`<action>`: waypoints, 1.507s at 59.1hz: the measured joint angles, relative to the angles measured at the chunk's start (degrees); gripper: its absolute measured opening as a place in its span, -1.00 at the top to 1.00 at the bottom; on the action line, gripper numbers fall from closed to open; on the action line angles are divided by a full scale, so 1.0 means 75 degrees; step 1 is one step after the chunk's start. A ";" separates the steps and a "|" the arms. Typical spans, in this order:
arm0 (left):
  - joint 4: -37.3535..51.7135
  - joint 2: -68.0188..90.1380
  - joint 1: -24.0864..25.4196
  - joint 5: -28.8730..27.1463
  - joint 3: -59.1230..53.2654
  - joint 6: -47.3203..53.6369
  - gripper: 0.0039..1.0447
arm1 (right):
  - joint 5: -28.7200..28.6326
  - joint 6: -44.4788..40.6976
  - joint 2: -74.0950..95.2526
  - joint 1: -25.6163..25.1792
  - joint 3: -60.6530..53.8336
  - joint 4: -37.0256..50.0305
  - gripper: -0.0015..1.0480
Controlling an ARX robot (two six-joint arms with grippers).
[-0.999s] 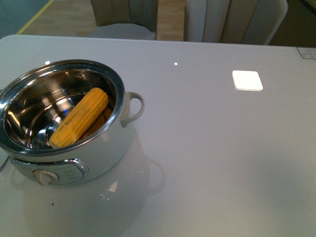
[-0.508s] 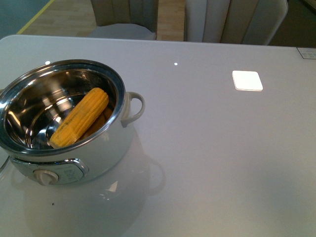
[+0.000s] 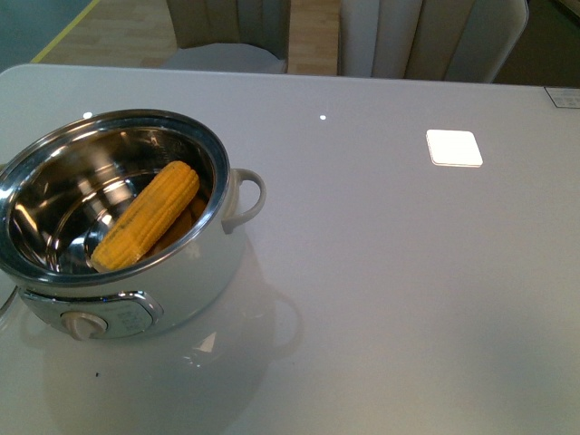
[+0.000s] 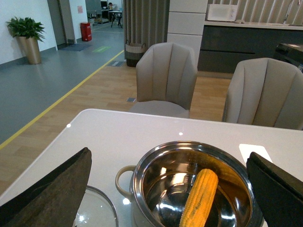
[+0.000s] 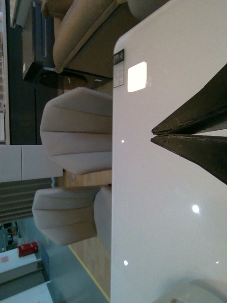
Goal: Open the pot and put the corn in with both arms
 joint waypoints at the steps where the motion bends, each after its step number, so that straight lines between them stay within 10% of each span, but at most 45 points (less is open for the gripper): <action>1: 0.0003 0.0000 0.0000 0.0000 -0.0003 0.0000 -0.87 | 0.0000 0.0000 -0.0015 0.0000 0.0000 -0.0015 0.96; 34: 0.0000 0.0000 0.0000 0.0000 -0.0003 0.0000 -0.87 | -0.0003 0.0000 -0.1370 0.0012 0.0000 -0.1411 0.96; 65: 0.0000 -0.0003 0.0000 0.0000 -0.0003 0.0000 -0.87 | -0.0003 -0.0006 -0.1373 0.0012 0.0000 -0.1413 -0.83; 89: 0.0000 -0.0003 0.0000 -0.0003 0.0000 0.0000 -0.87 | -0.0003 -0.0006 -0.1373 0.0012 0.0000 -0.1413 -0.83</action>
